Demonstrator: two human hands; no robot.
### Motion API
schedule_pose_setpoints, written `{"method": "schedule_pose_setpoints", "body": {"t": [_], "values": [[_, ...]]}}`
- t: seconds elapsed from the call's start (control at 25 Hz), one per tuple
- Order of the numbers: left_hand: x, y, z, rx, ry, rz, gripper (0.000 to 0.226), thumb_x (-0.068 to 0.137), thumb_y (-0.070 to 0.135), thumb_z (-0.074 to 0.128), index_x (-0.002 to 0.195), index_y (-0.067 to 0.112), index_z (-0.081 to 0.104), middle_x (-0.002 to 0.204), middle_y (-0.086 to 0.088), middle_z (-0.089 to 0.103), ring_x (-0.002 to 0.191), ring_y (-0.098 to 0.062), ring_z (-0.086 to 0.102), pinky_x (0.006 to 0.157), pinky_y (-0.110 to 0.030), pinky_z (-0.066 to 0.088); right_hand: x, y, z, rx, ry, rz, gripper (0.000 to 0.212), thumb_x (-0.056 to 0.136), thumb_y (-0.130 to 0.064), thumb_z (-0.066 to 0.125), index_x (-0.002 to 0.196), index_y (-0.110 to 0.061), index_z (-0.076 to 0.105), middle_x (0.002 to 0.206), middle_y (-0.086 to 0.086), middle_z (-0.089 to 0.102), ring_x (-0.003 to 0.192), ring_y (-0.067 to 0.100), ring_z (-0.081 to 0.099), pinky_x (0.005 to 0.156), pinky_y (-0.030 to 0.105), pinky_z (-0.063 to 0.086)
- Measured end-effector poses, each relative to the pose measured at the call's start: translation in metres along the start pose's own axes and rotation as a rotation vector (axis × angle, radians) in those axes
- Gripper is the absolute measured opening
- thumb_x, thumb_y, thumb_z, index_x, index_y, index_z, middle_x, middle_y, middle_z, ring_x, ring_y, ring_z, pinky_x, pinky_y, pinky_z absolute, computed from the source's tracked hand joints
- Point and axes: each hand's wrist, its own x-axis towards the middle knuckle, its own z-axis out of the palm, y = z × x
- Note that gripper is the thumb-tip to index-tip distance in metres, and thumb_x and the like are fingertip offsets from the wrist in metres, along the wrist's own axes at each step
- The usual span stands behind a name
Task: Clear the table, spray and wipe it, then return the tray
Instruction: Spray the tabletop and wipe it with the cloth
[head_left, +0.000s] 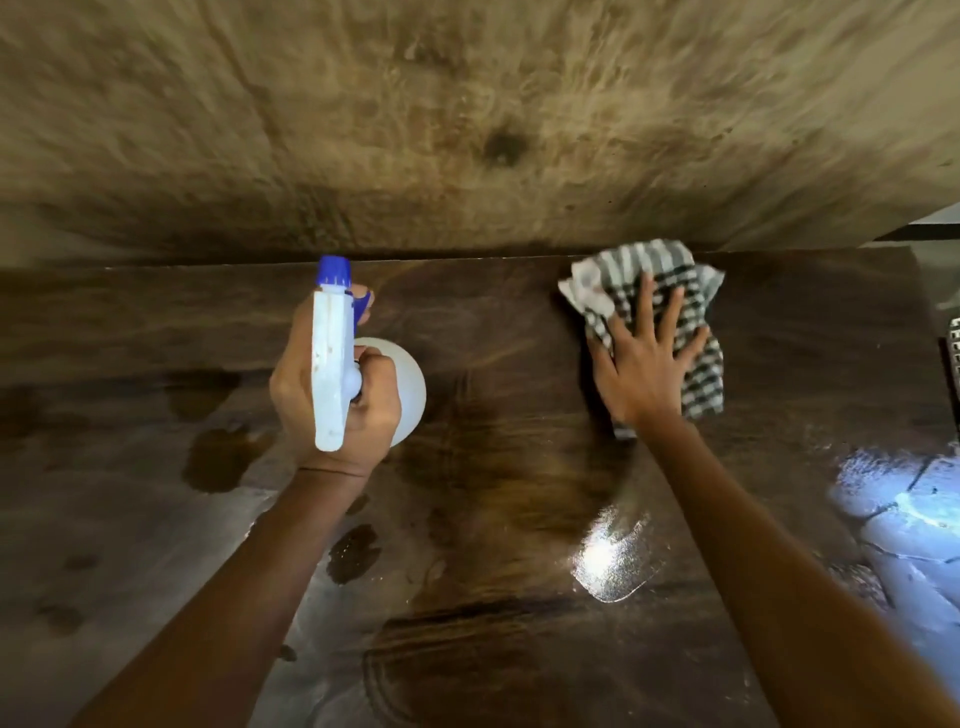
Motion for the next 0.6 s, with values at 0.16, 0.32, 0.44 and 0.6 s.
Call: {"method": "schedule_pose_setpoints", "body": {"t": [0.16,0.32,0.44,0.6], "values": [[0.01,0.016,-0.003,-0.092,-0.048,-0.041,0.04,0.075,0.001,0.051,0.113,0.002,0.041,0.103,-0.004,0.049,0.098,-0.011,0.052,0.09,0.002,0.033,0.052,-0.095,0.004,-0.038,-0.042,-0.189,0.05,0.098,-0.048,0.019,0.146,-0.034,0.022,0.158,-0.001,-0.007,0.143,0.031,-0.014,0.108,0.065,-0.009],[0.014,0.035,-0.02,-0.226,-0.118,-0.335,0.044,0.075,0.002,0.049,0.118,0.008,0.053,0.103,0.006,0.061,0.093,-0.002,0.062,0.084,-0.009,0.045,-0.018,-0.111,0.032,-0.147,0.003,-0.463,0.054,0.095,-0.047,0.016,0.147,-0.034,0.021,0.158,0.001,0.003,0.144,0.032,-0.004,0.111,0.061,-0.003],[0.005,0.04,-0.038,-0.191,-0.114,-0.337,0.056,0.074,-0.008,0.052,0.12,0.025,0.048,0.105,0.017,0.053,0.09,0.019,0.056,0.078,0.003,0.038,-0.1,-0.068,0.048,-0.167,0.003,-0.567,0.057,0.093,-0.044,0.021,0.148,-0.034,0.016,0.158,0.0,0.008,0.145,0.031,-0.001,0.112,0.058,0.004],[-0.009,0.029,-0.06,-0.157,-0.062,-0.342,0.057,0.075,-0.013,0.055,0.118,0.021,0.04,0.104,0.017,0.049,0.096,0.012,0.05,0.077,0.004,0.039,-0.166,-0.024,0.052,-0.158,-0.042,-0.566,0.061,0.091,-0.045,0.031,0.148,-0.04,0.009,0.157,0.001,0.016,0.145,0.029,0.003,0.109,0.062,0.009]]}}
